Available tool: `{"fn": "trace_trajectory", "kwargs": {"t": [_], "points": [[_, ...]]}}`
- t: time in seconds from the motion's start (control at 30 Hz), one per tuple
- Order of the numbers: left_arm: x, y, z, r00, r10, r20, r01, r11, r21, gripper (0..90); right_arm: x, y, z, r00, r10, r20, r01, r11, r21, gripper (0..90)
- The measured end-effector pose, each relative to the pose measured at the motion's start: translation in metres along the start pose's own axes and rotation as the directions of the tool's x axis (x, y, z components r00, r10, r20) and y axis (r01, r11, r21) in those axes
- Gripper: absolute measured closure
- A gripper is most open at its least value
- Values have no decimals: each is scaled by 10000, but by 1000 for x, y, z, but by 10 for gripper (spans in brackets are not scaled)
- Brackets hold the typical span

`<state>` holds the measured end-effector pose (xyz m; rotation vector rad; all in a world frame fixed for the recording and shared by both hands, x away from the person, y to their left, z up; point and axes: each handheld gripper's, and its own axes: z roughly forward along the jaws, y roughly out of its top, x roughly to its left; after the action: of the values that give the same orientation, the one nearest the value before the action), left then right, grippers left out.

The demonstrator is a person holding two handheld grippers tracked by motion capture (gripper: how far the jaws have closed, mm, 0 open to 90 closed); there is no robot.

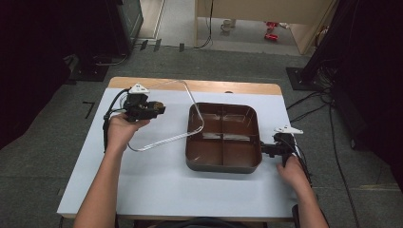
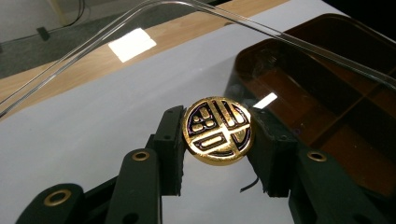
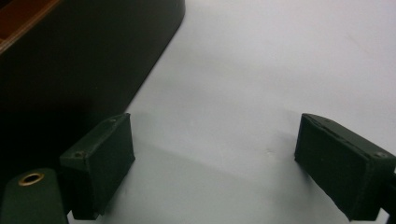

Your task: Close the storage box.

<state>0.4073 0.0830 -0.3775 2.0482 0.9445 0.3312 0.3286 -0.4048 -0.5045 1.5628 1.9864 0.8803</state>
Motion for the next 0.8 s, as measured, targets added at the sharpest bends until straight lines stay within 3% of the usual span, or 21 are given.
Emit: {"fn": "trace_trajectory", "kwargs": {"t": [0.2, 0.37, 0.6, 0.8], "points": [[-20, 6, 8, 9976, 465, 514, -465, 9989, -11, 591, 0, 0, 0, 10000, -10, -6, 10, 10000, 7, 112], [-30, 6, 18, 9902, 411, 1331, -405, 9992, -68, 591, 0, 0, 0, 10000, -9, -6, 9, 10000, 7, 112], [-47, 8, 31, 9863, 859, 1410, -870, 9962, 19, 591, 0, 0, 0, 10000, -9, -7, 9, 10000, 6, 112], [-61, 10, 42, 9788, 1323, 1561, -1338, 9910, -12, 591, 0, 0, 0, 10000, -18, -3, 18, 10000, 2, 112]]}}
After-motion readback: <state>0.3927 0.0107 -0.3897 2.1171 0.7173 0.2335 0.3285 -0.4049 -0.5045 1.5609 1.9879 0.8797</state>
